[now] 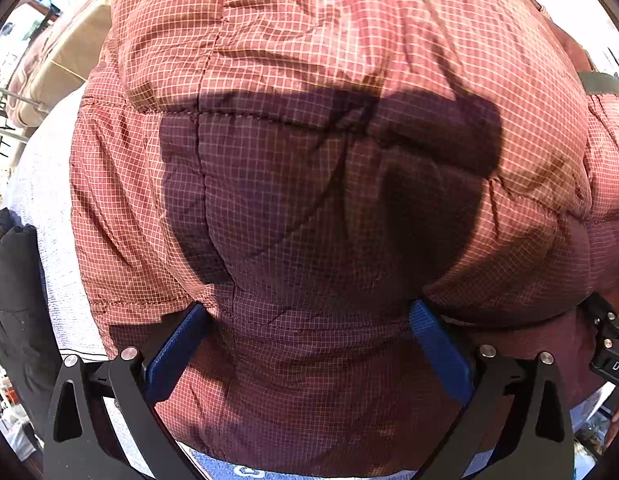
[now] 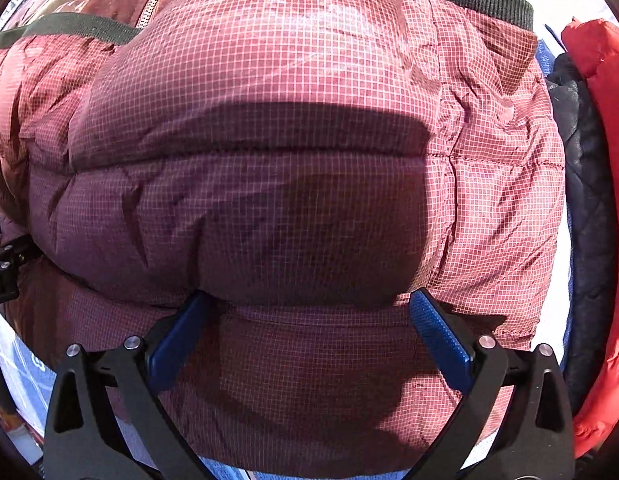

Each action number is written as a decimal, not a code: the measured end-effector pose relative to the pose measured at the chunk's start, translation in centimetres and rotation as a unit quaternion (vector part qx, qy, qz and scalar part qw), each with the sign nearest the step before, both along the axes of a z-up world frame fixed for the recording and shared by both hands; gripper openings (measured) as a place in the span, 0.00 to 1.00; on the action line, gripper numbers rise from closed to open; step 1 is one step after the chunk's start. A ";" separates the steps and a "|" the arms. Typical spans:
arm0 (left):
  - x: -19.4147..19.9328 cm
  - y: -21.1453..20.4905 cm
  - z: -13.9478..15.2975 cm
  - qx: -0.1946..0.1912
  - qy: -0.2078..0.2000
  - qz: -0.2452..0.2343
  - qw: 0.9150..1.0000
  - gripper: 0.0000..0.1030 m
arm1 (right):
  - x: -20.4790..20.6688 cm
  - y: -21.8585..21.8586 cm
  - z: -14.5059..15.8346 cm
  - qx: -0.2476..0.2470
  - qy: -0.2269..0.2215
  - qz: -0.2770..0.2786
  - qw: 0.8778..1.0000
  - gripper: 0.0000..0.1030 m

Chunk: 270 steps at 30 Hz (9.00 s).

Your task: Fold large clothes

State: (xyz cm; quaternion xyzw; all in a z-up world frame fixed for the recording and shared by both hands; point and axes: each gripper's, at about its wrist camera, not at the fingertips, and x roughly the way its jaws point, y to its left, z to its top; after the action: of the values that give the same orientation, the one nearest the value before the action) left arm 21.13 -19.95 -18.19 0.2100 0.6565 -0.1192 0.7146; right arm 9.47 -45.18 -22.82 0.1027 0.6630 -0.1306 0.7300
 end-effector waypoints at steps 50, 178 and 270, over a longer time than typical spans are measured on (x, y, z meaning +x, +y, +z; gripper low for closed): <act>-17.8 8.2 6.9 -0.065 -0.070 0.047 0.994 0.94 | -11.5 -15.7 -2.2 0.272 -0.165 -0.205 0.925 0.96; -24.3 41.5 25.2 -0.314 -0.222 0.277 0.881 0.23 | -6.5 22.6 24.6 0.207 -0.214 0.273 0.915 0.25; -24.9 48.9 20.1 -0.042 -0.158 0.489 0.857 0.94 | -0.2 62.1 23.2 0.011 -0.152 0.557 0.816 0.76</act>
State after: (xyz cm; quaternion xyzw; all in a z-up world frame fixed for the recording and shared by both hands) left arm -3.72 28.95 1.93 -0.1520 0.5475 0.2526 0.7832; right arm 9.26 16.90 0.42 -0.2575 0.4887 0.3228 0.7686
